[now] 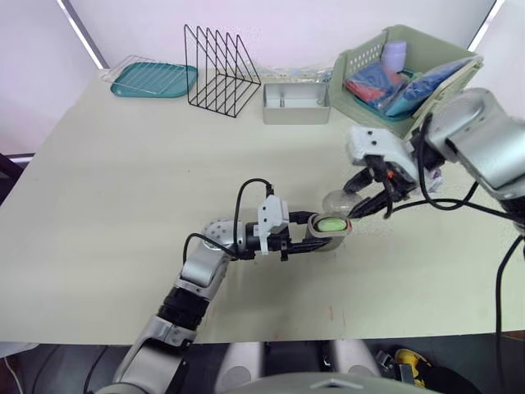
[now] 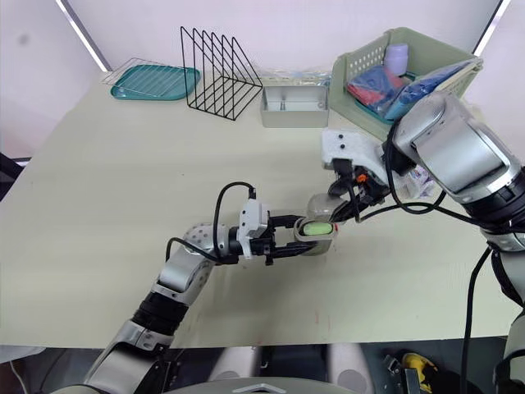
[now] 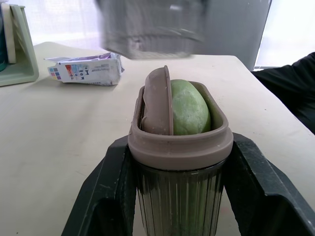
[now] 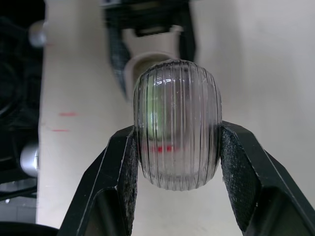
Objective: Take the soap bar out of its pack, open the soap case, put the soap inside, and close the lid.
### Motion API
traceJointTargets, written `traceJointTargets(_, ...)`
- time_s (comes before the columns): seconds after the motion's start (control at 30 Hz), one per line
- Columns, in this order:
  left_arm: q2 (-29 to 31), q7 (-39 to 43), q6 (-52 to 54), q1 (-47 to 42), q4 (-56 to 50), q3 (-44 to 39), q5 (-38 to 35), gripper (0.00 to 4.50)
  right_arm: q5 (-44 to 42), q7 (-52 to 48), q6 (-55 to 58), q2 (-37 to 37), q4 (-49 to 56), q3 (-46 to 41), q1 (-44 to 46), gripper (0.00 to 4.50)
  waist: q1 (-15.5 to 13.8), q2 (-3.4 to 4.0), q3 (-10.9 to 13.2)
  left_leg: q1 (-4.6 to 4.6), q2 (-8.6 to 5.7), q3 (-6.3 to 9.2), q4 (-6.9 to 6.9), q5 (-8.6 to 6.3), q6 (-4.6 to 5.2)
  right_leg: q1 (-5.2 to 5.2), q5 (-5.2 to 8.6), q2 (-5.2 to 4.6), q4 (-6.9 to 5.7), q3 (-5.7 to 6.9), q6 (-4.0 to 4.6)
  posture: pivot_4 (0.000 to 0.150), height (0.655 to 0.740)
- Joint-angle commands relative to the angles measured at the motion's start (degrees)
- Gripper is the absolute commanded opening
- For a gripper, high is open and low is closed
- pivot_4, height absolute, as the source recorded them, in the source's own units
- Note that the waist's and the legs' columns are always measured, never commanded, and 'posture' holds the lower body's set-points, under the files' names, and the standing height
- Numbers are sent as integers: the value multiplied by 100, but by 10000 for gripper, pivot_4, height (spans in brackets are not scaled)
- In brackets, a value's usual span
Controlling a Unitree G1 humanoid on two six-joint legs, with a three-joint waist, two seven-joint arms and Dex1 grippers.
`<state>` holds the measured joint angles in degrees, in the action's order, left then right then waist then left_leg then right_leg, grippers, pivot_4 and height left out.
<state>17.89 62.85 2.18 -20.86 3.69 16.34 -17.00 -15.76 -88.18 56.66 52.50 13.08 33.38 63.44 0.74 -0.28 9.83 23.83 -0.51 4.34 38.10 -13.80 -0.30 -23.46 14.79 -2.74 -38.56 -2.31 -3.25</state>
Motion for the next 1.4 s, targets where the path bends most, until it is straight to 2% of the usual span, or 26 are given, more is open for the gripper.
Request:
traceJointTargets(0.03, 16, -15, -21, -52, 97, -18, 75, 19089, -83, 90, 89, -27, 221, -181, 25, 17834, 3, 0, 0, 0, 0, -1, 0, 0, 0, 0, 0, 0, -1, 0, 0, 1500, 7400)
traceJointTargets(0.2, 14, -33, -17, -55, 59, -27, 72, 19089, 147, 285, -171, -92, 135, -5, -139, 17834, 3, 0, 0, 0, 0, -1, 0, 0, 0, 0, 0, 0, -1, 1, 0, 1500, 7400)
traceJointTargets(0.9, 58, -157, 7, 46, -55, -47, 89, 19089, 183, 424, 110, -431, 396, 304, -508, 17834, 16, -8, -15, -9, 2, 2, -1, 0, 0, 3, 0, 2, -2, 1, 0, 1500, 7400)
traceJointTargets(1.4, 29, -178, -12, 26, -59, -22, 88, 19089, 737, 657, 332, -620, 291, 914, -646, 17834, 34, -33, -68, -36, 6, 2, -10, 0, 0, 28, 1, 5, 5, 3, 1, 1500, 7400)
